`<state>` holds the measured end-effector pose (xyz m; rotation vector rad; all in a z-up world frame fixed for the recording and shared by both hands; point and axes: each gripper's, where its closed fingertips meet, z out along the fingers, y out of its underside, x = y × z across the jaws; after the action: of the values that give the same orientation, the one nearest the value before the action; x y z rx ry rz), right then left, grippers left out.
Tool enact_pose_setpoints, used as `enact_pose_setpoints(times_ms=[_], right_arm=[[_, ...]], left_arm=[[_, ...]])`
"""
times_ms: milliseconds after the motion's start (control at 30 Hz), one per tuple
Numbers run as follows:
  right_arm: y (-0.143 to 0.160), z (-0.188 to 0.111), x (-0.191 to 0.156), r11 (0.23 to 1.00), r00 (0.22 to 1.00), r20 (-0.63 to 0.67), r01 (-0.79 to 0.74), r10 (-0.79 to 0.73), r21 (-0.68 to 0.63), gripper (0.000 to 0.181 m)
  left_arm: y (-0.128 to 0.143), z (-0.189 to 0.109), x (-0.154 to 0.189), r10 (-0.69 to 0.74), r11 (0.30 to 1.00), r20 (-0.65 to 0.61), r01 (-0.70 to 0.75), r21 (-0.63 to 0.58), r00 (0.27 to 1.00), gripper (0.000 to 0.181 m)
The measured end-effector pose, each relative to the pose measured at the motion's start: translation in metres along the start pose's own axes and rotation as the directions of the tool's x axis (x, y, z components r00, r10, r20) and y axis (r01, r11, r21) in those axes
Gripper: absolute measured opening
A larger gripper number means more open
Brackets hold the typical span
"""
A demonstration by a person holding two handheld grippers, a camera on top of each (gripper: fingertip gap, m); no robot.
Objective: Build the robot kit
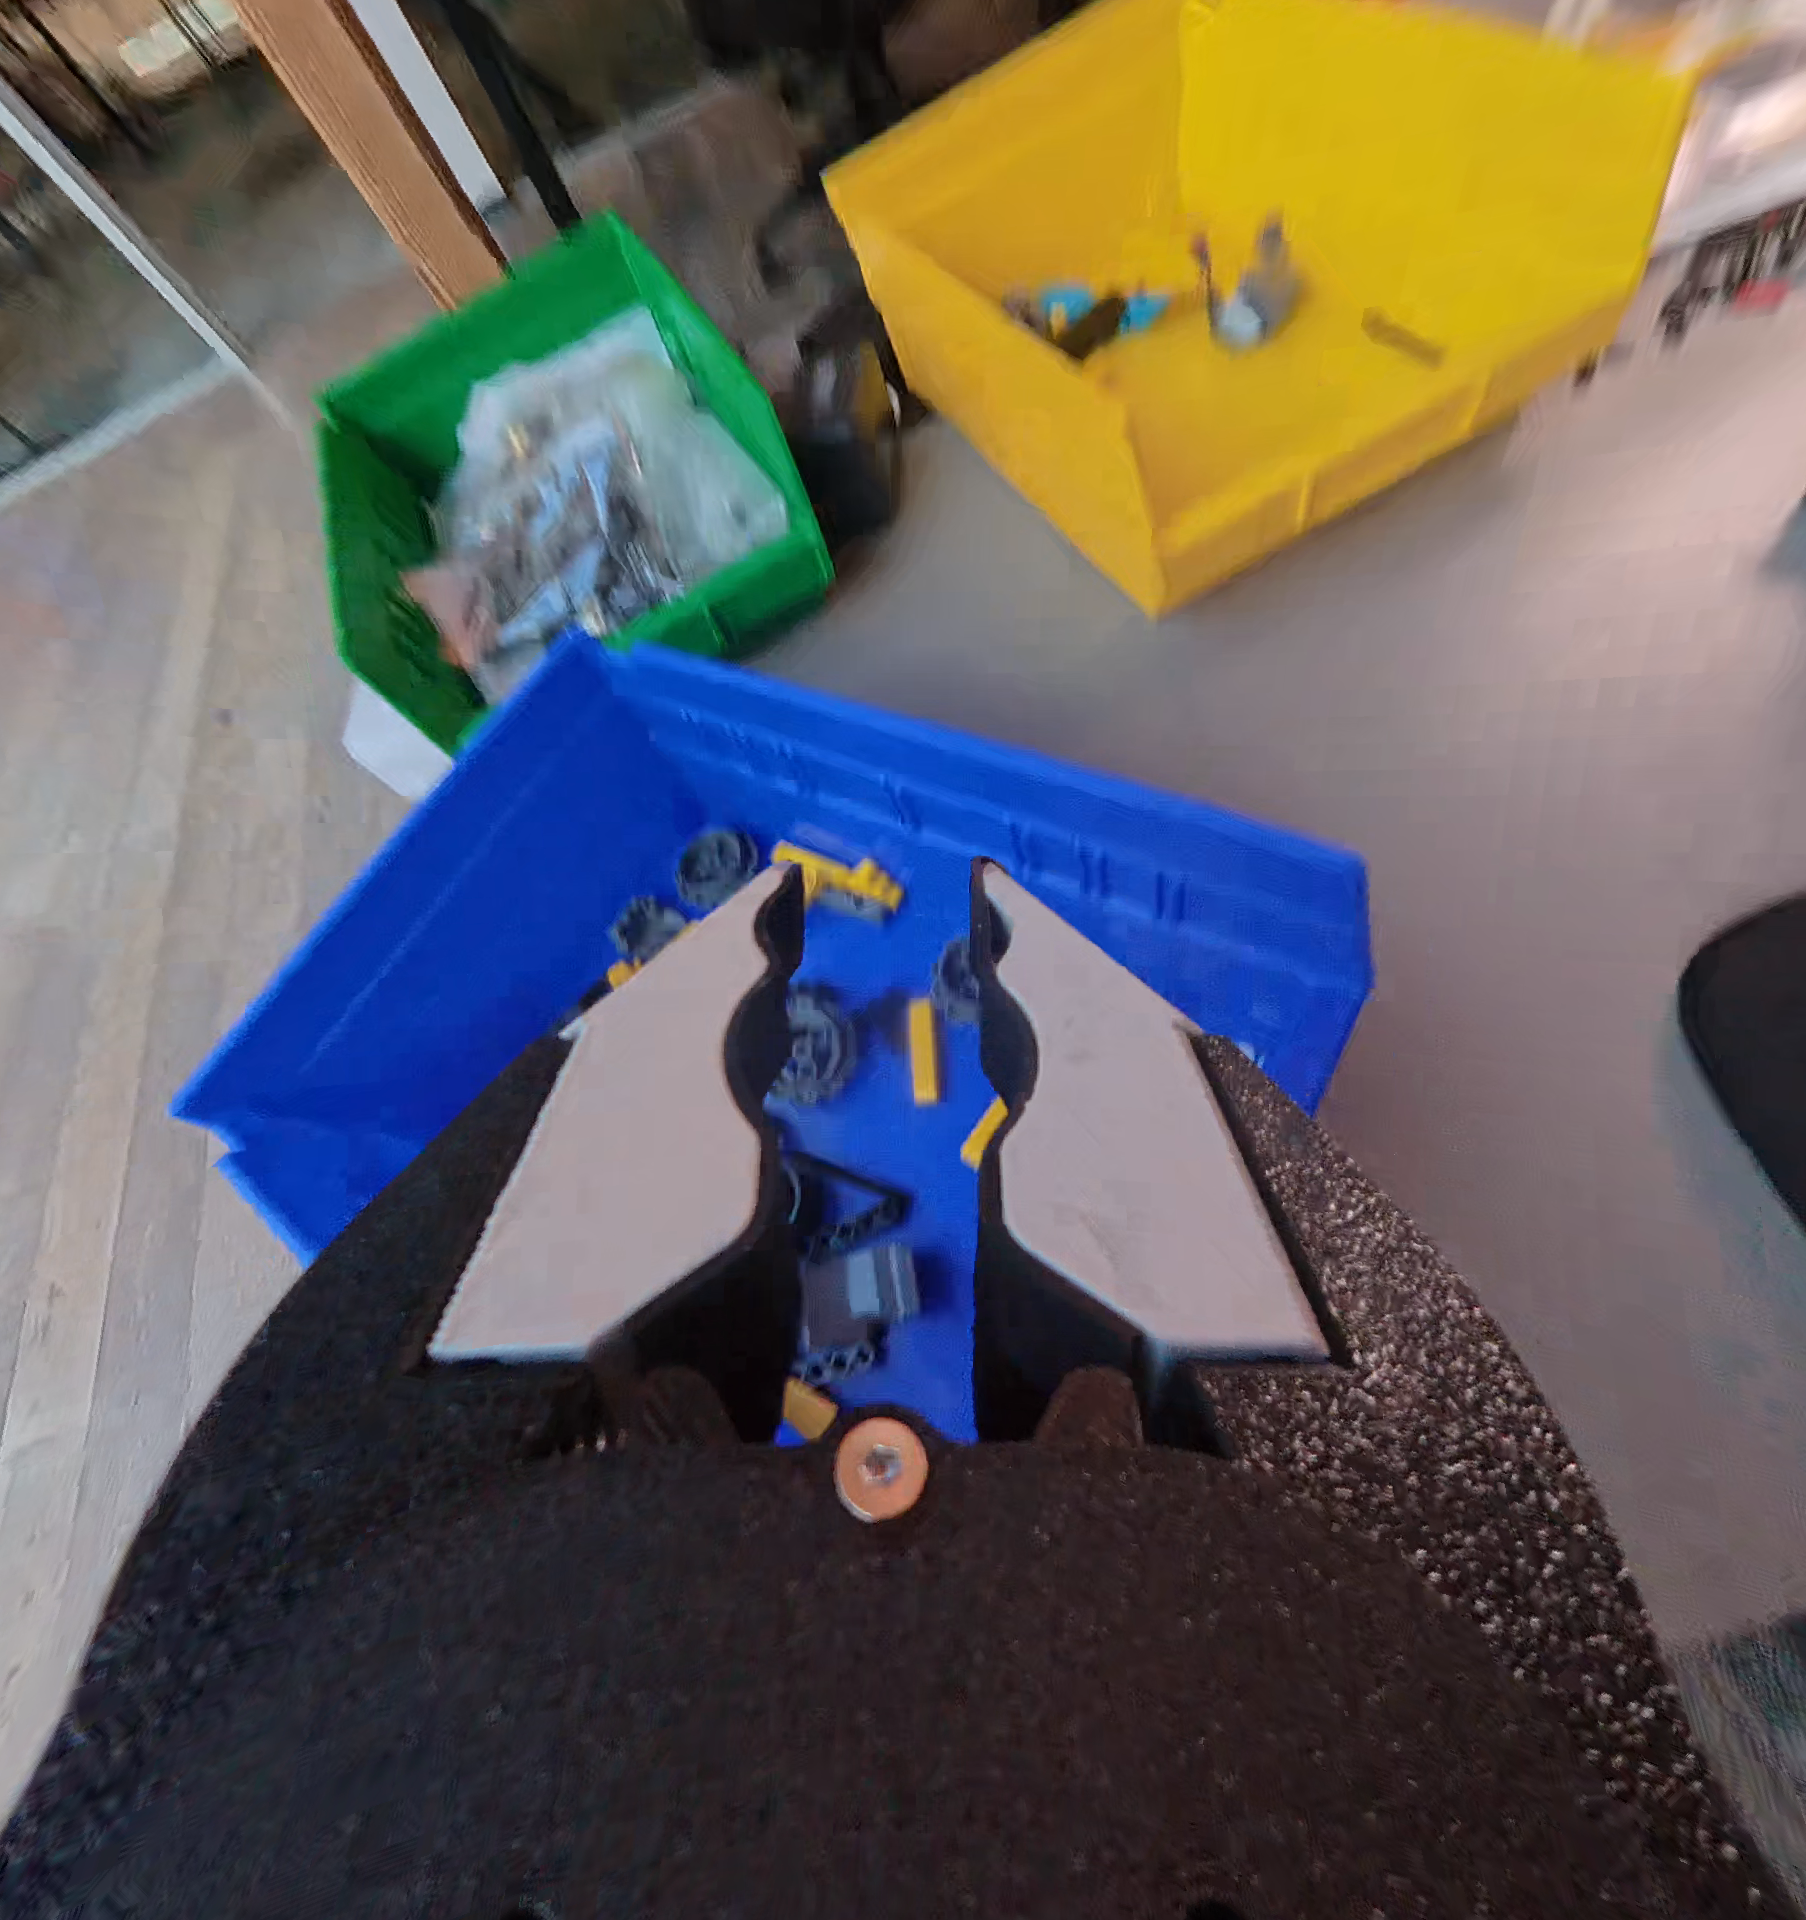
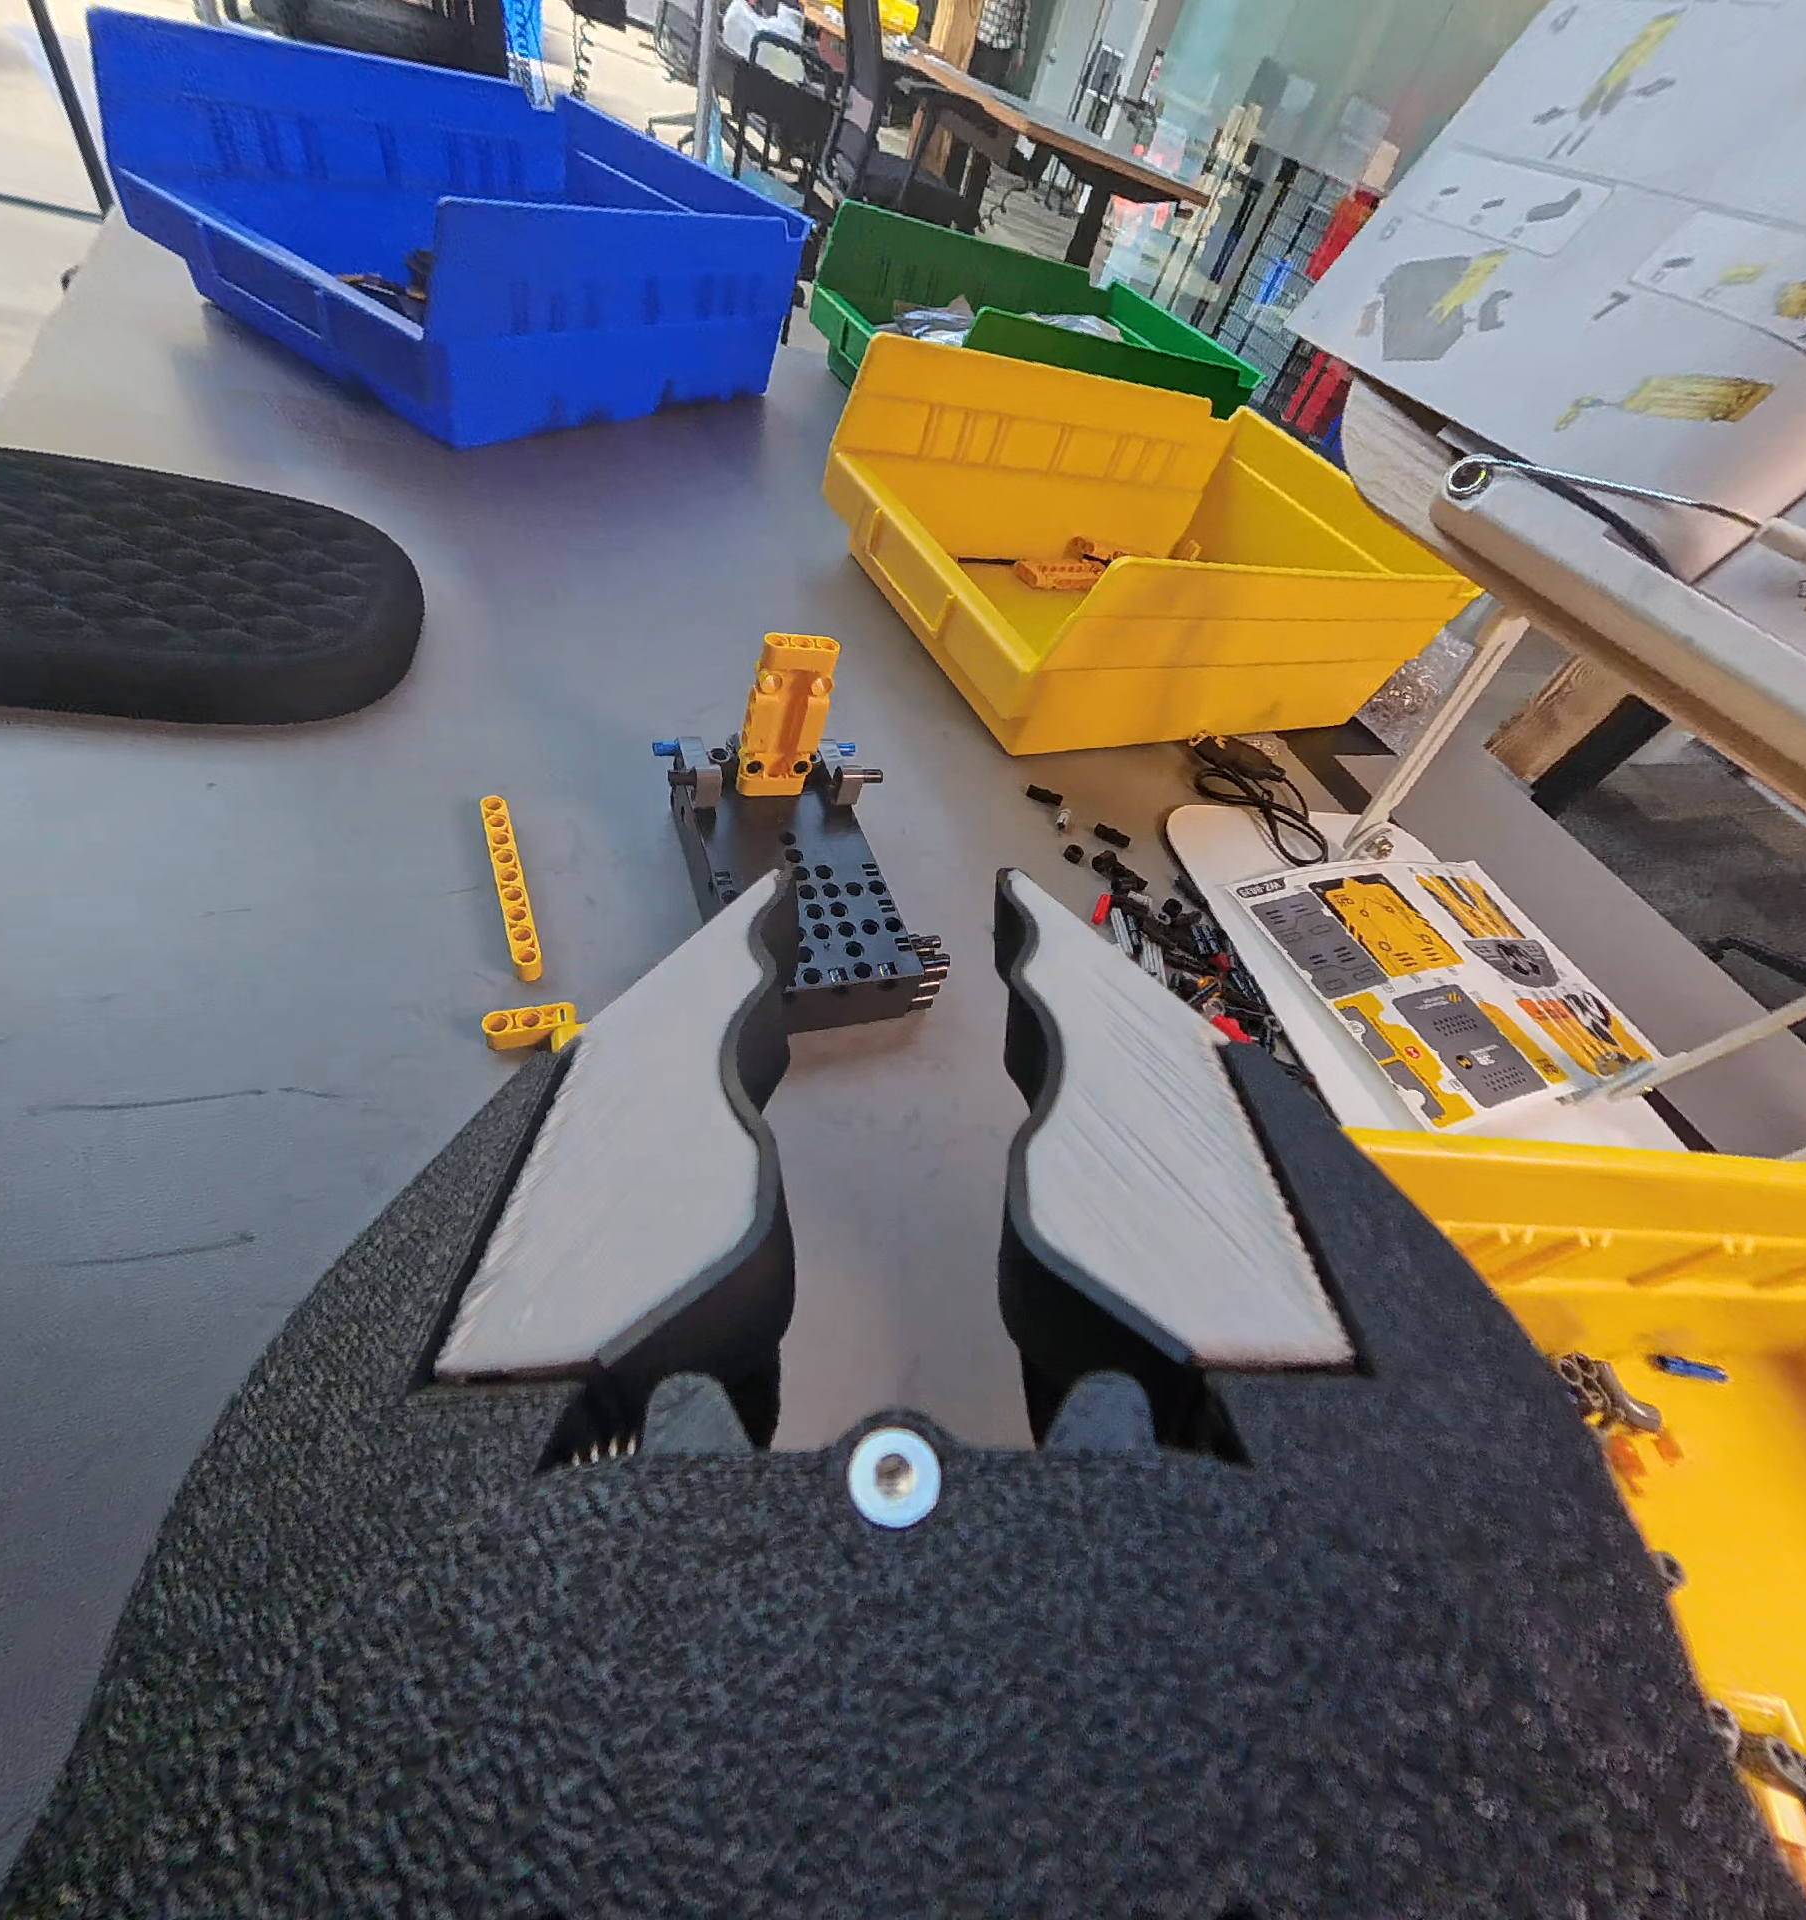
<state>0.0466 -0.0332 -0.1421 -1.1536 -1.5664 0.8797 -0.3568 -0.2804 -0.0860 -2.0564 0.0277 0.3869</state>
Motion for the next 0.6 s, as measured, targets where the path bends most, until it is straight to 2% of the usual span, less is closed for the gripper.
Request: enact_pose_setpoints(times_ms=[67,133,200,333,467,600], right_arm=[[0.001,0.001,-0.002,1.000,1.000,0.000,0.009,-0.009,-0.010,0.036],[0.001,0.004,-0.005,0.999,1.000,0.008,0.022,-0.022,-0.026,0.035],[0.001,0.007,-0.008,0.999,0.999,0.019,0.035,-0.034,-0.037,0.033],[0.002,0.013,-0.014,0.997,0.998,0.030,0.056,-0.054,-0.060,0.032],[0.005,0.010,-0.016,0.994,0.998,0.021,0.065,-0.063,-0.084,0.032],[0.012,0.005,-0.013,0.995,1.000,0.005,0.031,-0.031,-0.095,0.031]], left_arm=[[0.043,0.011,-0.004,0.067,0.973,-0.088,-0.085,-0.215,0.994,0.026],[0.081,0.021,-0.002,0.177,0.882,-0.185,-0.239,-0.406,0.967,0.023],[0.104,0.028,0.002,0.251,0.778,-0.286,-0.369,-0.508,0.925,0.021],[0.131,0.043,0.017,0.232,0.654,-0.485,-0.504,-0.564,0.843,0.020],[0.155,0.047,0.018,0.213,0.543,-0.576,-0.586,-0.601,0.789,0.019],[0.154,0.050,0.024,0.180,0.555,-0.609,-0.591,-0.585,0.772,0.007]])
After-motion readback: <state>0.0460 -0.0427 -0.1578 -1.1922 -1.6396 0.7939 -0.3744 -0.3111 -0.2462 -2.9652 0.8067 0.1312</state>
